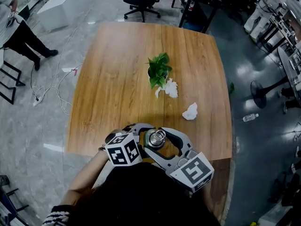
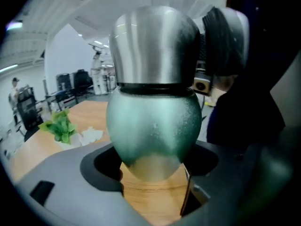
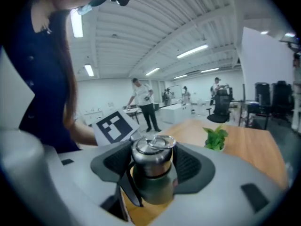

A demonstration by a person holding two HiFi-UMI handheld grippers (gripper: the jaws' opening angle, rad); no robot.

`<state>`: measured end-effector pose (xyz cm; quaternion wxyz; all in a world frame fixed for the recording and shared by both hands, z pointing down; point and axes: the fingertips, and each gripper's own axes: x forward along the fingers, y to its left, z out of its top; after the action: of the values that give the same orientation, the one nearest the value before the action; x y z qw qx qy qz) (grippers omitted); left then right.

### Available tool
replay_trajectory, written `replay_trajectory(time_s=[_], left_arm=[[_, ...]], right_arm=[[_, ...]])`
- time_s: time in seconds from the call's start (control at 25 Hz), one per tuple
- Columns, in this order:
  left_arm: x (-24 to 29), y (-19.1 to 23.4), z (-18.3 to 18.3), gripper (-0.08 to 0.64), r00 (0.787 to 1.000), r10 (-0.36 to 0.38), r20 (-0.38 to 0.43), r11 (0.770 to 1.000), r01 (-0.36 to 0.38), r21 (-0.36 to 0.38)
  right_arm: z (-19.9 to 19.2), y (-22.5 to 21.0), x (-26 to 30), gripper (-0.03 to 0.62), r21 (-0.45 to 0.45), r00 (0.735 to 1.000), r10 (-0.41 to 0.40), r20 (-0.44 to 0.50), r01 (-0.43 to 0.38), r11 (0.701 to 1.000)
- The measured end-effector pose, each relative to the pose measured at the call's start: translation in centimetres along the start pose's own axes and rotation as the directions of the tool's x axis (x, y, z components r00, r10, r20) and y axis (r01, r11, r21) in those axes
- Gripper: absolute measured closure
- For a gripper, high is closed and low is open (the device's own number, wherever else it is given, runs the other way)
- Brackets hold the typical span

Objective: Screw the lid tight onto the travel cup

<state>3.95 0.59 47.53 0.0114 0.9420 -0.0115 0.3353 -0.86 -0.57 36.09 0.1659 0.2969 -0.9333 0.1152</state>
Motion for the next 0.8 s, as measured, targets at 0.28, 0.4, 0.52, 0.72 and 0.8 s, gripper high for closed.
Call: replay_trajectory(time_s=[0.28, 0.4, 0.52, 0.72, 0.8], left_arm=[[0.3, 1.2, -0.2, 0.172, 0.997, 0.074, -0.024, 0.996, -0.075, -0.050], [0.5, 2.9, 0.1, 0.170, 0.977, 0.210, -0.025, 0.968, -0.211, -0.135], [0.5, 1.8, 0.3, 0.170, 0.988, 0.153, -0.001, 0.984, -0.153, -0.093], [-0.1, -1.0, -0.4, 0.172, 0.999, -0.052, -0.005, 0.997, 0.053, 0.065], [-0.1, -0.8, -0.6, 0.170, 0.999, -0.044, -0.015, 0.997, 0.044, 0.062]], right_arm=[[0.1, -1.4, 0.3, 0.324, -0.051, 0.995, -0.101, 0.016, 0.102, 0.993], [0.6, -2.7, 0.4, 0.324, -0.014, 0.961, -0.269, 0.069, 0.271, 0.963], [0.6, -1.0, 0.4, 0.324, -0.067, 0.986, -0.158, 0.052, 0.162, 0.985], [0.3, 1.0, -0.3, 0.324, -0.056, 0.996, 0.090, 0.002, -0.090, 0.994], [0.1, 0.8, -0.1, 0.324, -0.068, 0.996, 0.093, 0.005, -0.093, 0.993]])
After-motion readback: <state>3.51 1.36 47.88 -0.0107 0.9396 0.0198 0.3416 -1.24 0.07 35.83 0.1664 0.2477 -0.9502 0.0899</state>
